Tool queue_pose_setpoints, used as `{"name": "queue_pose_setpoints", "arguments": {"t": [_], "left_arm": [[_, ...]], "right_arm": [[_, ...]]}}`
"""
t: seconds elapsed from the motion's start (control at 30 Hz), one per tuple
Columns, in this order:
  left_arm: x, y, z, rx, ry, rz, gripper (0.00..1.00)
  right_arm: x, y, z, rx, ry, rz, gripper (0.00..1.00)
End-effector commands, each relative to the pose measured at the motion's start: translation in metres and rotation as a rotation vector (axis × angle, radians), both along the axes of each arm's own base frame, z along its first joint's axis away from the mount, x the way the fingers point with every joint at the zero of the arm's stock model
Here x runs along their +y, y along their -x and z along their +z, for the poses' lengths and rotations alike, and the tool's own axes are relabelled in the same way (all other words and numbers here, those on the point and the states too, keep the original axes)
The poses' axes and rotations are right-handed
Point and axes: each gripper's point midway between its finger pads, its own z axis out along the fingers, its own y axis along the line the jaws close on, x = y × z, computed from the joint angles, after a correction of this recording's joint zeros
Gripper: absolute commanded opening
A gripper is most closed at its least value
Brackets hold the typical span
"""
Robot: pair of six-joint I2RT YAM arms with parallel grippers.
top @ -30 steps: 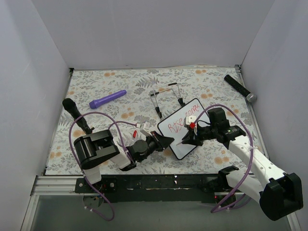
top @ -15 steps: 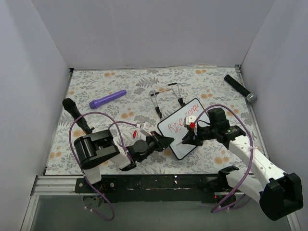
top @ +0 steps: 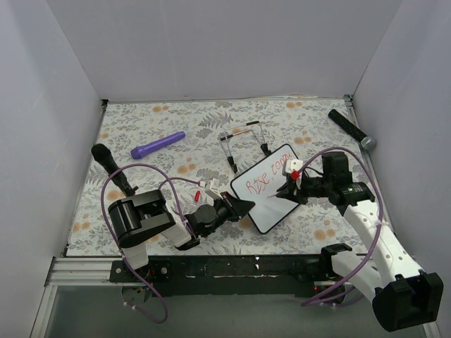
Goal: Write a sentence on the whiteboard
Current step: Write on the whiteboard with the whiteboard.
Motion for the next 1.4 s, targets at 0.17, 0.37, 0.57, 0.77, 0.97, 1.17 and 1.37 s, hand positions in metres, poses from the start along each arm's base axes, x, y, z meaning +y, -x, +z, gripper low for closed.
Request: {"name": "queue_pose_setpoints", "arguments": {"t": [0.17, 0.37, 0.57, 0.77, 0.97, 1.17, 1.37], "left_arm": [[0.003, -0.007, 0.056, -0.112, 0.181, 0.031, 0.00], [0.001, -0.008, 0.058, -0.113, 0.187, 0.028, 0.00], [0.001, -0.008, 0.058, -0.107, 0.190, 0.031, 0.00], [-0.001, -0.007, 0.057, -0.106, 0.187, 0.025, 0.00], [0.000, -0.007, 0.056, -0.105, 0.192, 0.026, 0.00], [0.001, -0.006, 0.055, -0.104, 0.195, 0.026, 0.00], [0.001, -0.007, 0.057, -0.104, 0.199, 0.026, 0.00]], "right_arm": [[-0.017, -0.024, 0.066, -0.102, -0.088, -0.057, 0.01], [0.000, 0.009, 0.032, 0.038, -0.156, 0.082, 0.01], [0.018, 0.032, 0.008, 0.060, -0.103, 0.196, 0.01], [0.018, 0.040, 0.003, 0.056, -0.099, 0.223, 0.01], [0.015, 0.029, -0.003, 0.048, -0.064, 0.161, 0.01], [0.015, 0.027, -0.005, 0.055, -0.058, 0.147, 0.01], [0.015, 0.028, -0.007, 0.060, -0.060, 0.150, 0.01]]}}
